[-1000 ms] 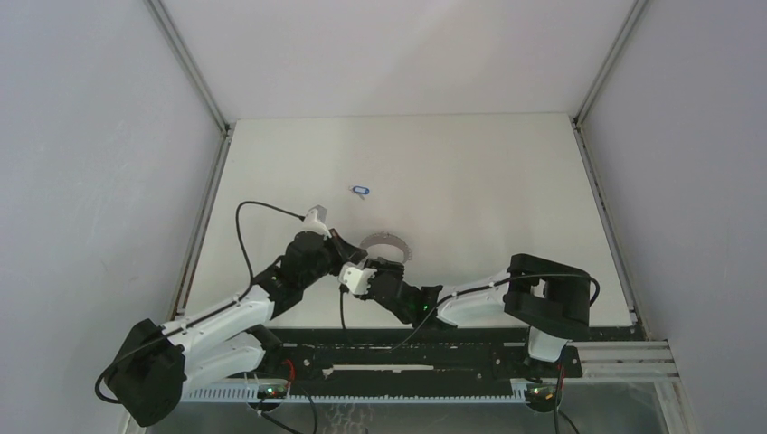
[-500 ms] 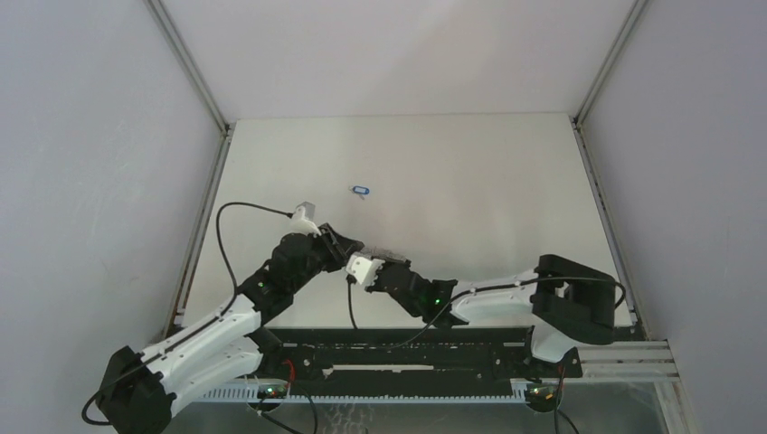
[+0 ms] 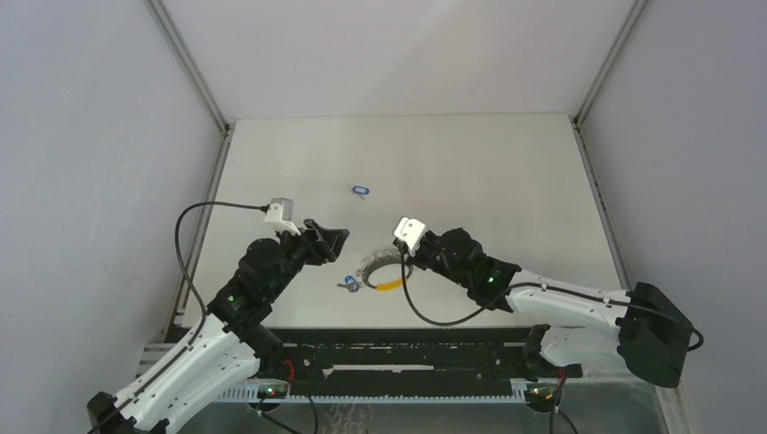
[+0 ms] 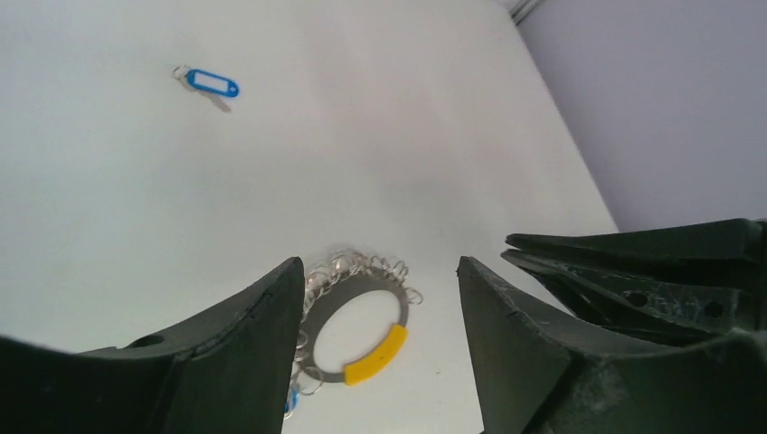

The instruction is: Put the keys on the keyring

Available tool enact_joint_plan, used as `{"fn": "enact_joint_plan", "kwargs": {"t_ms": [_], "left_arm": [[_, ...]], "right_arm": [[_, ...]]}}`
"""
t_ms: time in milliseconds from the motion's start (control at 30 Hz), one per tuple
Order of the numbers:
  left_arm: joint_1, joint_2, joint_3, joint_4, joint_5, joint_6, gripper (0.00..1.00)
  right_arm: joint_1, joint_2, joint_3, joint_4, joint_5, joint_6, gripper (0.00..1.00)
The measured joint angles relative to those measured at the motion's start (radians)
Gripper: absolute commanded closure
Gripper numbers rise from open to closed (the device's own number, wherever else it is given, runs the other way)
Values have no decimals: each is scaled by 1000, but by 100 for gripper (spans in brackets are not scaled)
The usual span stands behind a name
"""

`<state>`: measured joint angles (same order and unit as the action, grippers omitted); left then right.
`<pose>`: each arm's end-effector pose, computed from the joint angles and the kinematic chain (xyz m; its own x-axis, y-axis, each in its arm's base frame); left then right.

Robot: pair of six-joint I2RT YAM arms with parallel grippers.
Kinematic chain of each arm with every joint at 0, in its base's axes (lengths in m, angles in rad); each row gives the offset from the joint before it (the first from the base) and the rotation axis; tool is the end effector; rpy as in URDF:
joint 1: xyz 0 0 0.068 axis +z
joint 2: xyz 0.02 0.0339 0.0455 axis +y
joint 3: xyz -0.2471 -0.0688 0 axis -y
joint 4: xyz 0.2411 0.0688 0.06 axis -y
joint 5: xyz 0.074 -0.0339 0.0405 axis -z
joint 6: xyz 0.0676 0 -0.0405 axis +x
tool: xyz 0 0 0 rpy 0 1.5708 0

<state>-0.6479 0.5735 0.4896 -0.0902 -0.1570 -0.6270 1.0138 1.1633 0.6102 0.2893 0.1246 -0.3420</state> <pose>0.1629 -0.1101 0.2628 -0.3895 -0.4319 -0.8134 0.3022 0.7743 -0.5559 0.1630 0.2459 0.2280 0.1313 -0.4186 -0.8986 -0.7800 0.5159 -0.3543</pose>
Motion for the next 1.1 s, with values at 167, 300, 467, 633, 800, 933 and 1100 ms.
{"fn": "enact_joint_plan", "kwargs": {"t_ms": [167, 300, 467, 633, 800, 933, 1100], "left_arm": [[15, 53, 1, -60, 1, 21, 30], [33, 178, 1, -86, 32, 19, 29], [46, 326, 0, -108, 100, 18, 32], [55, 387, -10, -91, 165, 6, 38], [56, 452, -61, -23, 217, -19, 47], [58, 551, -71, 13, 254, -26, 49], [58, 646, -71, 71, 325, -54, 51]], "right_arm": [[-19, 37, 4, -89, -103, 28, 69], [-19, 124, 21, -154, -155, 62, 59], [-19, 194, 46, -190, -220, 113, 59], [-19, 262, 86, -188, -270, 153, 59], [-19, 309, 123, -181, -299, 178, 59], [-19, 326, 136, -174, -316, 190, 59], [-25, 330, 138, -175, -317, 201, 59]]}}
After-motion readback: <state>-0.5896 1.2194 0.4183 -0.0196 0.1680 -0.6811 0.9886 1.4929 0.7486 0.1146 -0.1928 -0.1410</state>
